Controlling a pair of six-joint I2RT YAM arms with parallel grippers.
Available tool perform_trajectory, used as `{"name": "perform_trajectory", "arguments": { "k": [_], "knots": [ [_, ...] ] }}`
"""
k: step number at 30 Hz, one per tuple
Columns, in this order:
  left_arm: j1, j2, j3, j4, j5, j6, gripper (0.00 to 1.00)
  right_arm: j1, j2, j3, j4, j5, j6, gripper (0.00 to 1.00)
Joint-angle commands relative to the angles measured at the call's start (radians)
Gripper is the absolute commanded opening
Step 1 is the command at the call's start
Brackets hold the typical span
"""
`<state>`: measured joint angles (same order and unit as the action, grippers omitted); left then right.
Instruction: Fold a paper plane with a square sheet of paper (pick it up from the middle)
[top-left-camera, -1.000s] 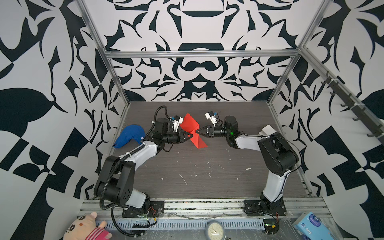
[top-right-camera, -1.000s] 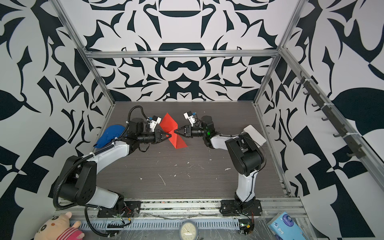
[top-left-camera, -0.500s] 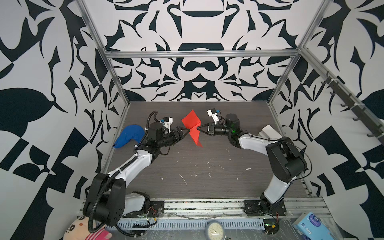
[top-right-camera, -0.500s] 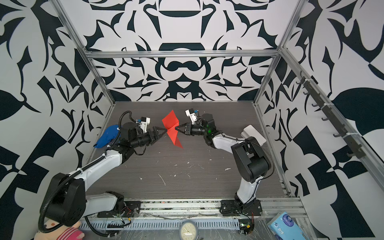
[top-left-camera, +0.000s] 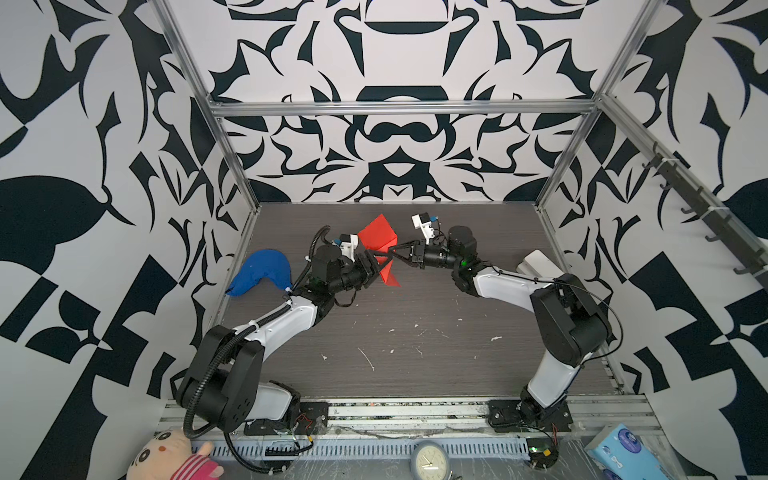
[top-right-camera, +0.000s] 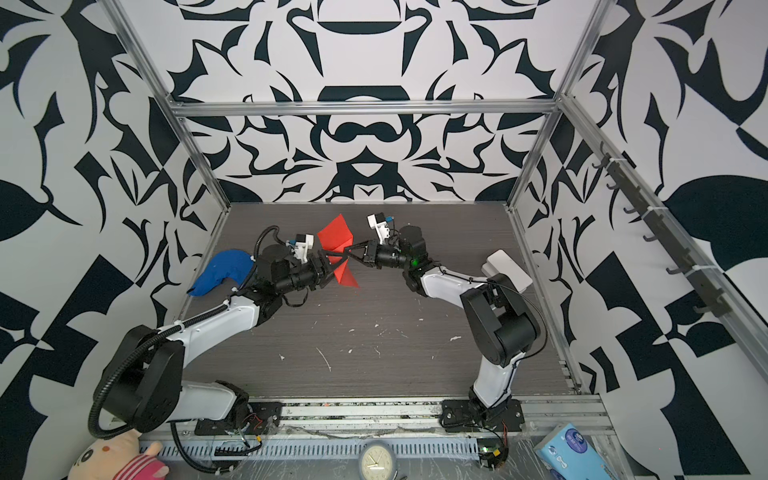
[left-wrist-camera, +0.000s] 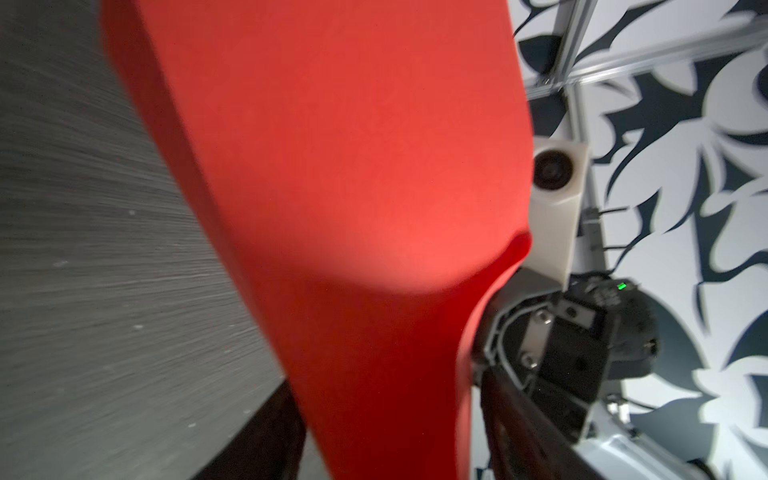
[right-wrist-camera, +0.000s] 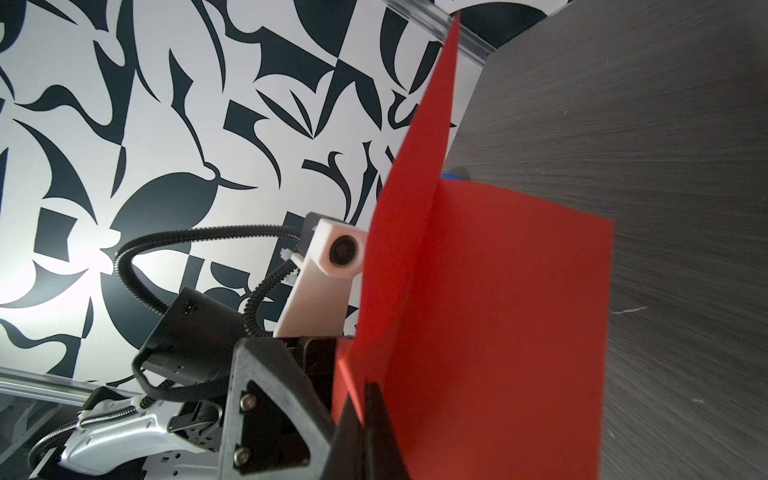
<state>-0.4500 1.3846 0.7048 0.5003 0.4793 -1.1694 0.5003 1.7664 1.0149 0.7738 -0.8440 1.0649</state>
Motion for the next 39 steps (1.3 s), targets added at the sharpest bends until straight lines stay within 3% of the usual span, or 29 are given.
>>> {"name": "perform_trajectory", "arguments": {
  "k": [1,11,17,19,21,24,26,30,32,36,39],
  "knots": [
    [-0.001,-0.009,0.019,0.066,0.006,-0.015,0.52,0.003,-0.014,0.04,0.058,0.007,0.026,0.03],
    [0.001,-0.033,0.01,0.065,-0.012,0.02,0.18,0.001,-0.003,0.04,0.036,0.006,0.021,0.04],
    [0.008,-0.053,0.001,0.044,-0.03,0.043,0.08,0.0,-0.005,0.039,0.021,0.007,0.01,0.07],
    [0.013,-0.061,0.004,0.013,-0.037,0.06,0.06,-0.004,-0.007,0.039,0.014,0.005,0.006,0.13],
    [0.019,-0.076,0.009,-0.038,-0.044,0.084,0.04,-0.018,-0.02,0.028,-0.004,0.014,-0.005,0.27],
    [0.028,-0.102,0.046,-0.267,-0.107,0.18,0.03,-0.071,-0.068,-0.015,-0.089,0.069,-0.053,0.45],
    [0.028,-0.138,0.128,-0.552,-0.202,0.3,0.04,-0.117,-0.116,-0.041,-0.216,0.125,-0.128,0.56],
    [-0.003,-0.065,0.334,-1.03,-0.506,0.485,0.03,-0.151,-0.228,-0.048,-0.539,0.295,-0.358,0.57],
    [-0.049,0.01,0.458,-1.244,-0.713,0.53,0.03,-0.152,-0.282,-0.048,-0.674,0.401,-0.459,0.57],
    [-0.142,0.235,0.715,-1.65,-1.067,0.497,0.04,-0.159,-0.348,-0.069,-0.788,0.544,-0.519,0.56],
    [-0.192,0.433,0.895,-1.899,-1.227,0.417,0.04,-0.165,-0.381,-0.096,-0.817,0.603,-0.528,0.55]
  ]
}}
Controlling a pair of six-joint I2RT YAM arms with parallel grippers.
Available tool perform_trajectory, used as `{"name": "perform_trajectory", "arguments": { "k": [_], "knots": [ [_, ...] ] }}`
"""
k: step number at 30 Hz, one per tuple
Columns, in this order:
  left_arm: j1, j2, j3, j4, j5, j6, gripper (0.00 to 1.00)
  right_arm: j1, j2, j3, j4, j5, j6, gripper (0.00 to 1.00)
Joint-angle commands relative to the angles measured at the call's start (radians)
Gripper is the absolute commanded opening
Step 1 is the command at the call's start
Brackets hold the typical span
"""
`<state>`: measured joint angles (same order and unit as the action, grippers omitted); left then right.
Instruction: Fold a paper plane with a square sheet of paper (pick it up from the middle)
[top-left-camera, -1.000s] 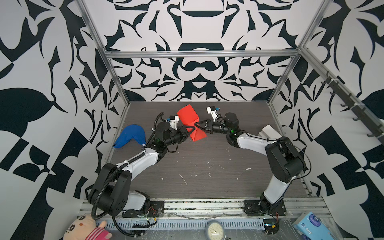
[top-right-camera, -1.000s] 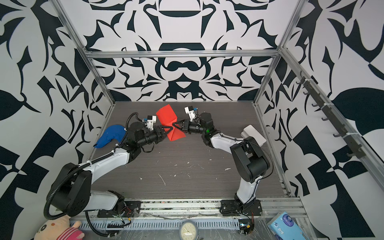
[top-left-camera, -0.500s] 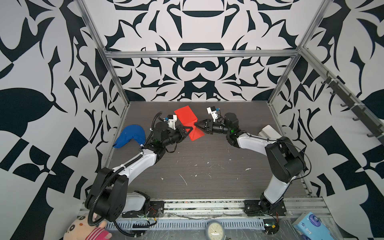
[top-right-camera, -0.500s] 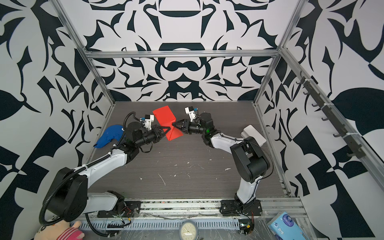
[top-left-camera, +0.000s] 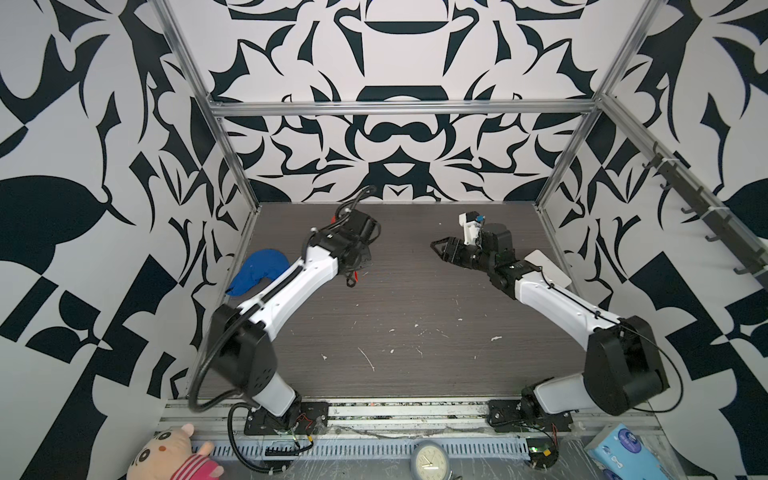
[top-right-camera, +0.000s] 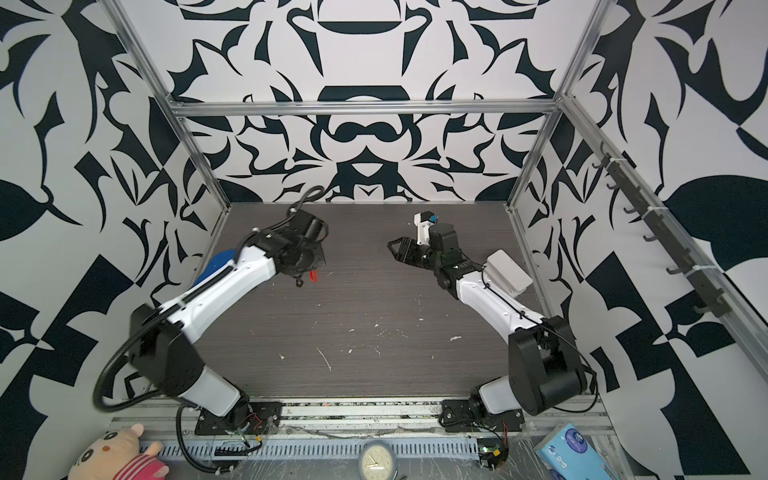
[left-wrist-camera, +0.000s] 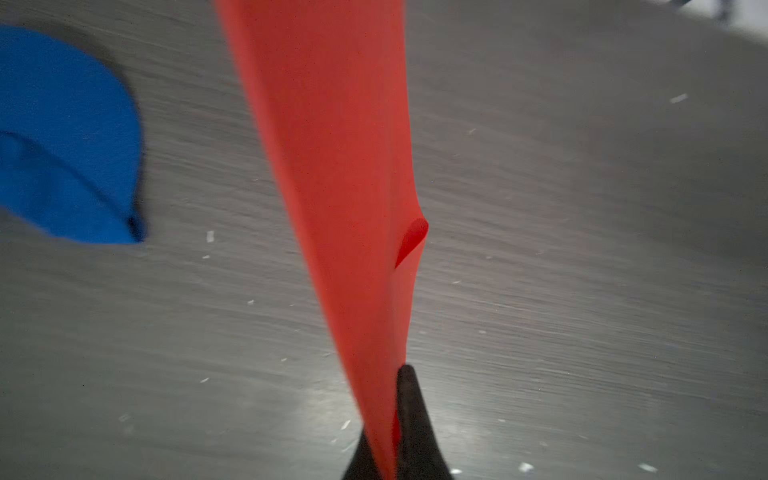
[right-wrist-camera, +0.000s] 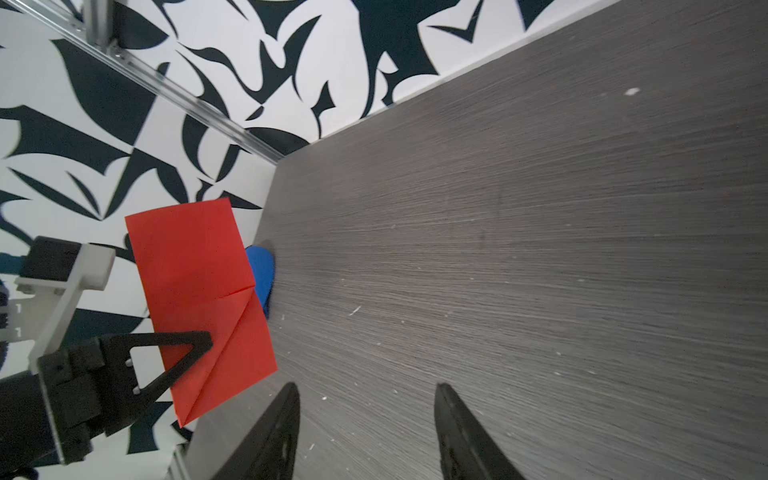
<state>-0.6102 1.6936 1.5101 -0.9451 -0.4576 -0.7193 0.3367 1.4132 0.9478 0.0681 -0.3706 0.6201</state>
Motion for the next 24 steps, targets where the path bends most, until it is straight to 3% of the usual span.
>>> {"name": "perform_trajectory", "arguments": {
  "k": [1,6,14,18,24],
  "knots": [
    [-0.047,0.187,0.134,-0.51,-0.328,-0.068,0.04,-0.004,-0.038,-0.038,-0.116,0.145,-0.083,0.55],
    [-0.097,0.403,0.277,-0.576,-0.345,-0.103,0.05,-0.007,-0.07,-0.067,-0.138,0.186,-0.086,0.53],
    [-0.134,0.607,0.422,-0.464,-0.183,-0.067,0.12,-0.011,-0.093,-0.089,-0.151,0.215,-0.079,0.51],
    [-0.128,0.61,0.421,-0.366,-0.066,-0.035,0.28,-0.011,-0.092,-0.091,-0.16,0.219,-0.068,0.5],
    [-0.069,0.444,0.25,-0.031,0.274,0.023,0.59,-0.011,-0.08,-0.075,-0.198,0.219,-0.063,0.51]
  ]
}}
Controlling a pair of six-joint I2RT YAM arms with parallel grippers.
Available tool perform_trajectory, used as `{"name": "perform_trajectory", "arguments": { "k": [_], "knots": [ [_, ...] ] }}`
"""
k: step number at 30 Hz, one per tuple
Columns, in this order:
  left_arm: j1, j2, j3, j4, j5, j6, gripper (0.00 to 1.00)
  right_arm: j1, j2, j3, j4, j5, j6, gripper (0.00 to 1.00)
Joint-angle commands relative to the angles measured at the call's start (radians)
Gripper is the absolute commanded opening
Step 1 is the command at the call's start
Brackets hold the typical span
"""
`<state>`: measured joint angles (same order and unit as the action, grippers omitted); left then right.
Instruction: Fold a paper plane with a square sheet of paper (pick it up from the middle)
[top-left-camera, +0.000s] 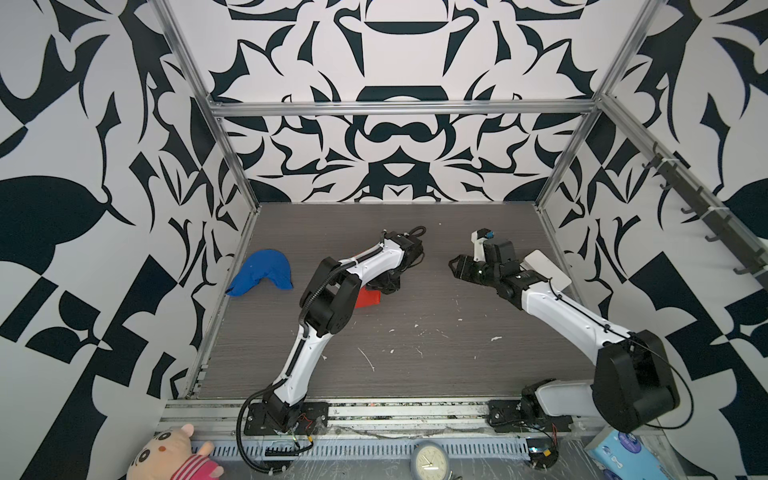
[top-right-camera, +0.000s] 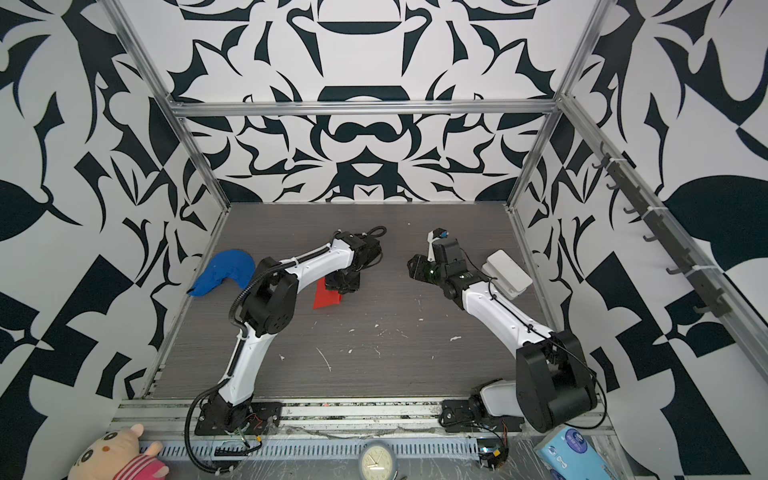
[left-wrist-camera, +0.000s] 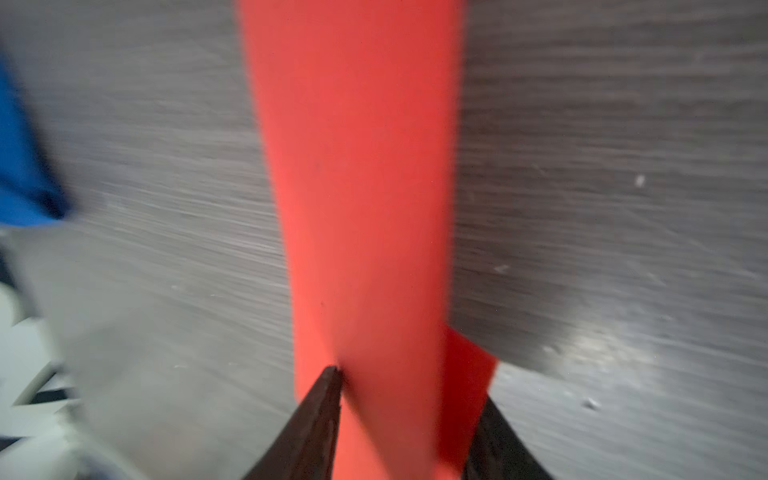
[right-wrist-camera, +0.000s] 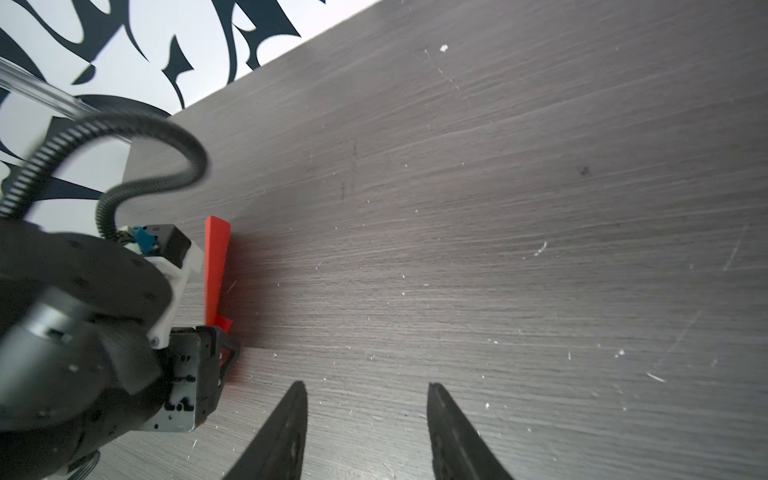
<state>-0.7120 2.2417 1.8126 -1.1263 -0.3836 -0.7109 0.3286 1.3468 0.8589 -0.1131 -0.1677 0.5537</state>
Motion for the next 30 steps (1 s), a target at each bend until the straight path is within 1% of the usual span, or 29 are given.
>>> {"name": "perform_trajectory", "arguments": {
  "k": [1,3,5,8,10,12,14,17,19,22,26,30],
  "knots": [
    [0.049,-0.14,-0.089,0.206,0.263,0.013,0.64,-0.003,-0.009,0.019,-0.017,0.005,0.003,0.51],
    [0.089,-0.217,-0.169,0.318,0.387,0.004,0.71,-0.001,0.008,0.032,-0.023,-0.017,0.006,0.51],
    [0.137,-0.304,-0.278,0.459,0.505,-0.014,0.77,0.032,0.034,0.058,-0.036,-0.026,-0.009,0.51],
    [0.21,-0.454,-0.455,0.679,0.666,-0.065,0.84,0.13,0.087,0.108,-0.047,-0.017,-0.014,0.51],
    [0.262,-0.547,-0.565,0.795,0.722,-0.109,0.91,0.218,0.141,0.155,-0.042,-0.015,-0.014,0.5],
    [0.314,-0.632,-0.658,0.854,0.723,-0.133,0.95,0.302,0.209,0.209,-0.036,-0.019,-0.008,0.48],
    [0.37,-0.716,-0.765,0.874,0.684,-0.146,0.98,0.358,0.283,0.254,-0.001,-0.063,0.025,0.41],
    [0.449,-0.818,-0.92,0.911,0.672,-0.164,0.99,0.4,0.382,0.319,0.048,-0.125,0.06,0.35],
    [0.495,-0.857,-1.001,0.946,0.699,-0.172,0.99,0.407,0.447,0.368,0.051,-0.156,0.063,0.34],
    [0.536,-0.879,-1.07,0.974,0.748,-0.189,0.99,0.406,0.556,0.457,0.045,-0.205,0.058,0.32],
    [0.542,-0.855,-1.092,0.981,0.77,-0.192,0.98,0.405,0.686,0.557,0.038,-0.251,0.071,0.3],
    [0.542,-0.807,-1.1,1.009,0.81,-0.211,0.96,0.399,0.763,0.599,0.027,-0.246,0.079,0.3]
  ]
}}
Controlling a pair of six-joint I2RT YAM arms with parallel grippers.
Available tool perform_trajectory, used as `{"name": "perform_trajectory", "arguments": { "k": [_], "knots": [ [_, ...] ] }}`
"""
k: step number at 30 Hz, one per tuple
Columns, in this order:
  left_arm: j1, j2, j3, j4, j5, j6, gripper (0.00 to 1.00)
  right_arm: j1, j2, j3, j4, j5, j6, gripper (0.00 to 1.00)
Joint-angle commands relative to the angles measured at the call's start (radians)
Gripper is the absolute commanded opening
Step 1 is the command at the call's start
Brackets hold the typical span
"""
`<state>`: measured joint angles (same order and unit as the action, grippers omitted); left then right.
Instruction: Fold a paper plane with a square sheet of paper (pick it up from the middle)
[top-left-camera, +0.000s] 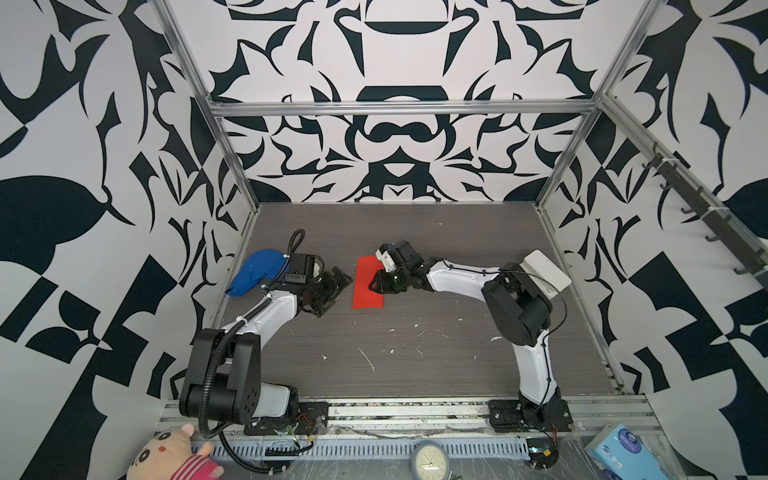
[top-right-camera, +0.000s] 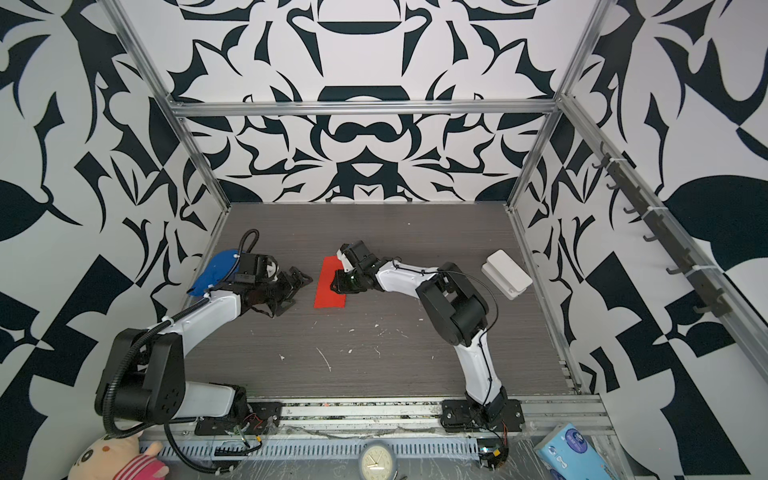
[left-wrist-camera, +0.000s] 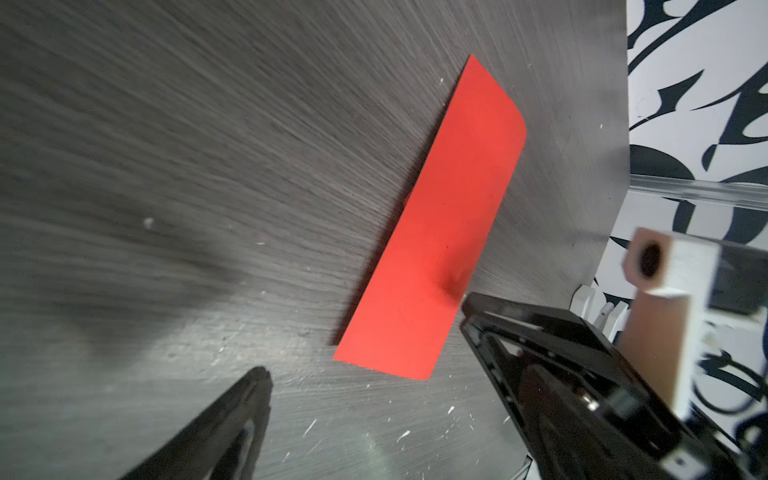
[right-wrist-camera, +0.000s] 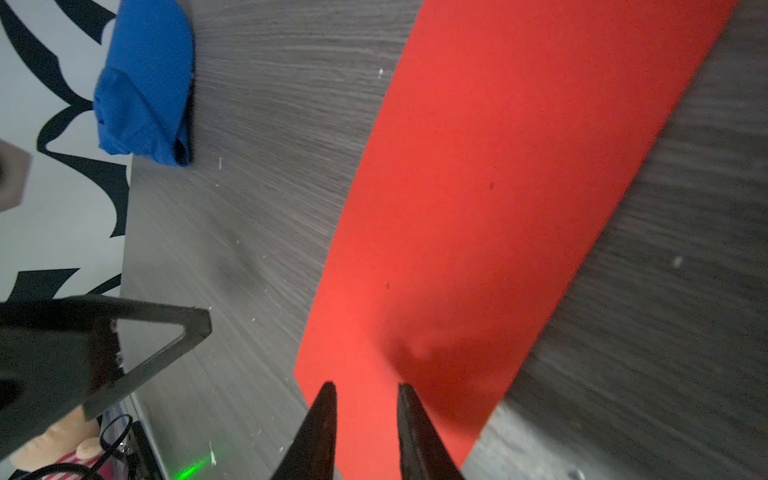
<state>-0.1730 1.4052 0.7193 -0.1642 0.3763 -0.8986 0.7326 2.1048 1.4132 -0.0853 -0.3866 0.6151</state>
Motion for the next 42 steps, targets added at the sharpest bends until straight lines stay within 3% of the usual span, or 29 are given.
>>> {"name": "perform_trajectory", "arguments": {
  "k": [1,13,20,31,39,42],
  "knots": [
    [0.003,0.045,-0.009,0.059,0.065,-0.026,0.95,-0.011,0.02,0.049,-0.001,-0.032,0.018,0.29],
    [0.001,0.166,0.012,0.096,0.167,-0.018,0.86,-0.078,-0.014,-0.035,0.079,-0.156,0.0,0.3],
    [-0.029,0.249,0.044,0.163,0.224,-0.015,0.6,-0.087,0.017,-0.043,0.078,-0.204,-0.004,0.3],
    [-0.037,0.342,0.07,0.226,0.233,0.039,0.6,-0.112,0.029,-0.079,0.114,-0.229,0.023,0.3],
    [-0.062,0.339,0.047,0.3,0.32,0.02,0.38,-0.113,0.034,-0.083,0.116,-0.224,0.034,0.3],
    [-0.063,0.319,0.035,0.305,0.315,0.013,0.25,-0.112,0.031,-0.082,0.115,-0.227,0.033,0.3]
  ]
}}
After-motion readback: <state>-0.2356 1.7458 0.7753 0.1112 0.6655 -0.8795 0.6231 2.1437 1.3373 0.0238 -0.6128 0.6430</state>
